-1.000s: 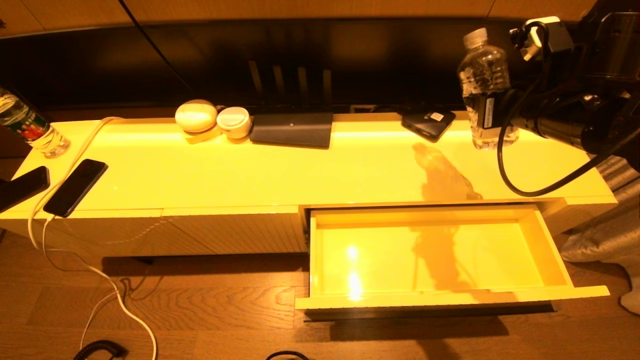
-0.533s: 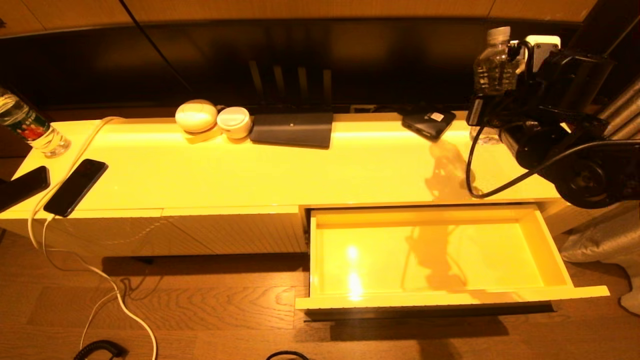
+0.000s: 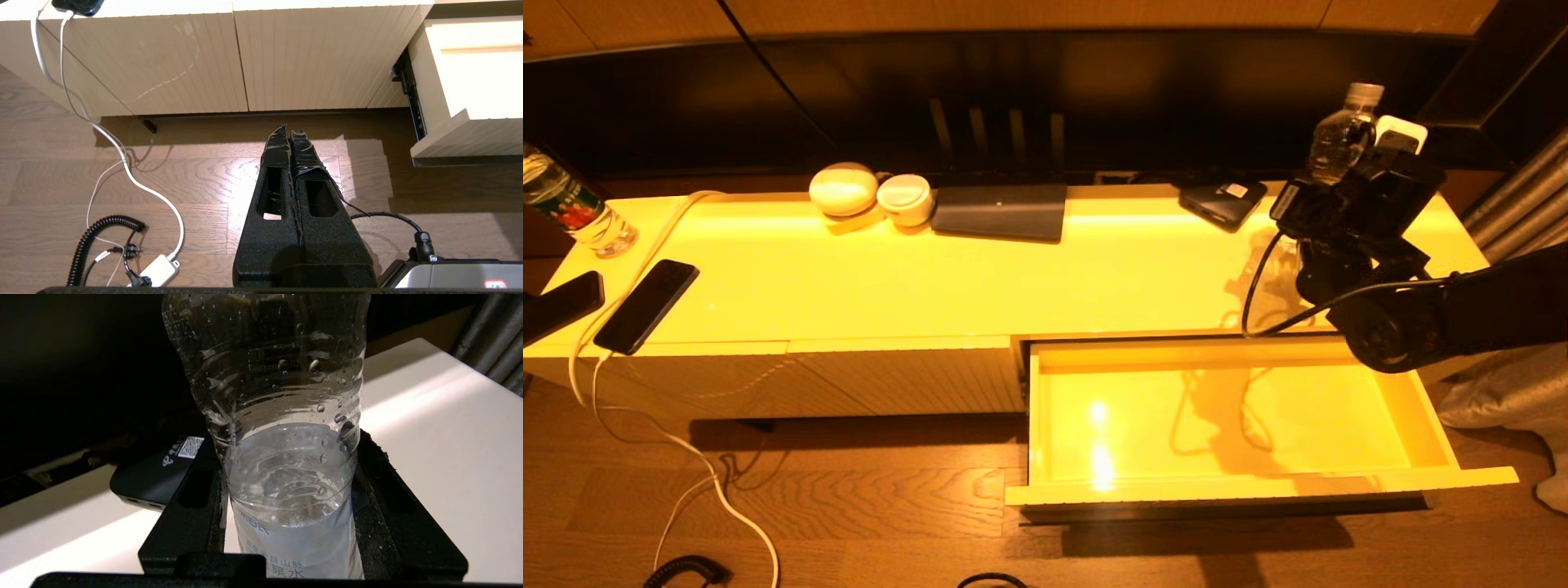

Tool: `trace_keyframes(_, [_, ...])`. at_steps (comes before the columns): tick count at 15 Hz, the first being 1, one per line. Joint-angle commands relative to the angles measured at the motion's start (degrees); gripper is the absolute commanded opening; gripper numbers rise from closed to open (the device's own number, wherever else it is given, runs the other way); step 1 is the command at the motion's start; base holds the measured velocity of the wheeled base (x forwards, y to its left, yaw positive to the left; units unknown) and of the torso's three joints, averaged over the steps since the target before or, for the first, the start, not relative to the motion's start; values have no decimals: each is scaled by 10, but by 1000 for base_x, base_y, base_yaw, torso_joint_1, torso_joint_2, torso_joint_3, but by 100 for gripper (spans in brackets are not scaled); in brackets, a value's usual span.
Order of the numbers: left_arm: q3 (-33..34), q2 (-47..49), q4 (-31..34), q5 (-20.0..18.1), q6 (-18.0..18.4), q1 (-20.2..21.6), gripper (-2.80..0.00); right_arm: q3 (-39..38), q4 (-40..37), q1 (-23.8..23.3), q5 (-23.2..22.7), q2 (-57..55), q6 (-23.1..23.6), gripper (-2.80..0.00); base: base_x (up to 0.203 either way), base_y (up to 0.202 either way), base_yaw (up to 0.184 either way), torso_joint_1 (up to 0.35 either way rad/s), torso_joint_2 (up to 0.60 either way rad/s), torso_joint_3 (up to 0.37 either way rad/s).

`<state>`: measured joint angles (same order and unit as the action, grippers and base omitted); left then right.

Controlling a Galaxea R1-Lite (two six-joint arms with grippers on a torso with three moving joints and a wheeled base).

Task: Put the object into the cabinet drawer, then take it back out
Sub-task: Take the mineral water out of the drawer and put it on the table

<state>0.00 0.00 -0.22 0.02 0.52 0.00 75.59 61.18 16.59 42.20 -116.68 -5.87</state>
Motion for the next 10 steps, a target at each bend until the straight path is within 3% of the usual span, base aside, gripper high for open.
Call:
trace_keyframes(1, [1,0,0,1,0,0,-280,-10,78,0,10,-46,11,-280,0,0,0,0,0,0])
trace_keyframes(7, [2,0,0,1,0,0,-280,-11,250,-3,15,-126,70,-280,0,0,0,0,0,0])
trace_keyframes(10, [1,0,0,1,0,0,-280,-2,265,-14,12,-155,84,-280,0,0,0,0,0,0])
